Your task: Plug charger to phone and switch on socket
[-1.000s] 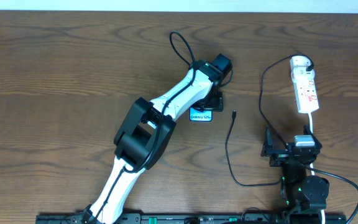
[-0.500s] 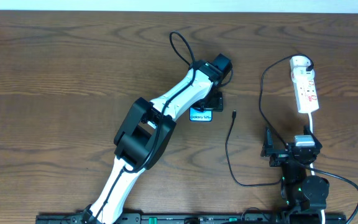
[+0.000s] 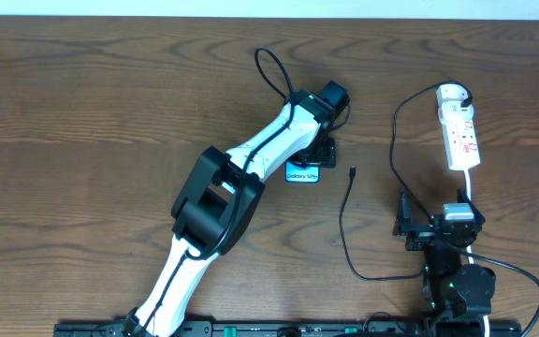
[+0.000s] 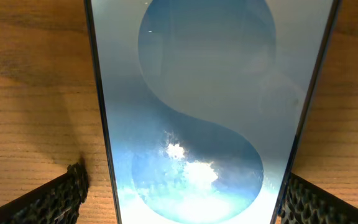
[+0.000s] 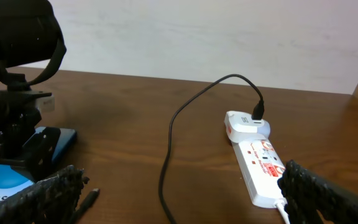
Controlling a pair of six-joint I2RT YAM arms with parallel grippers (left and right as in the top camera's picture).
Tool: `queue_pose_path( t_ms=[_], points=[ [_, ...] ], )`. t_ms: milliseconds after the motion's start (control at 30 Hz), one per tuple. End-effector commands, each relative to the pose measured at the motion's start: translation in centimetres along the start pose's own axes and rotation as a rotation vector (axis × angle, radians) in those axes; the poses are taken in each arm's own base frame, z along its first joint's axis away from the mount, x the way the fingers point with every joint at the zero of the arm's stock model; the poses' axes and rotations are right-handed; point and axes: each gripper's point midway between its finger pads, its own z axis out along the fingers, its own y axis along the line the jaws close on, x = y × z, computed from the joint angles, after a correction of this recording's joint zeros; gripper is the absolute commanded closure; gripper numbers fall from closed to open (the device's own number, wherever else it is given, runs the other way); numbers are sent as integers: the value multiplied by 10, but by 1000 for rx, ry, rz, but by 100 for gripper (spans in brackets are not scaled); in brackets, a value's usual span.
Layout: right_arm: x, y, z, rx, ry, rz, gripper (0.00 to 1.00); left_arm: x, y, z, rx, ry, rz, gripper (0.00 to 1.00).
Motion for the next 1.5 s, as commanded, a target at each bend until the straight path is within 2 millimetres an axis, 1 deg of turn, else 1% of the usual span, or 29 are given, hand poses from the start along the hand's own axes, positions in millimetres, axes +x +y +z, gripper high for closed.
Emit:
queue_pose_path(
  t_ms=[0,300,500,700,1200,1467],
  points=[
    [1,0,0,1,4,12,1,2,4,11,-18,17,-4,2],
    [1,0,0,1,4,12,1,-16,-5,10,21,-53,-6,2],
    [1,0,0,1,4,12,1,-19,5,11,9,-41,20,2],
    [1,0,0,1,4,12,1,-23,15,11,4,-36,1,2],
    [1,0,0,1,4,12,1,-27,7,11,21,-60,8,2],
    [1,0,0,1,4,12,1,-29,7,11,23,-70,8,1]
  ],
)
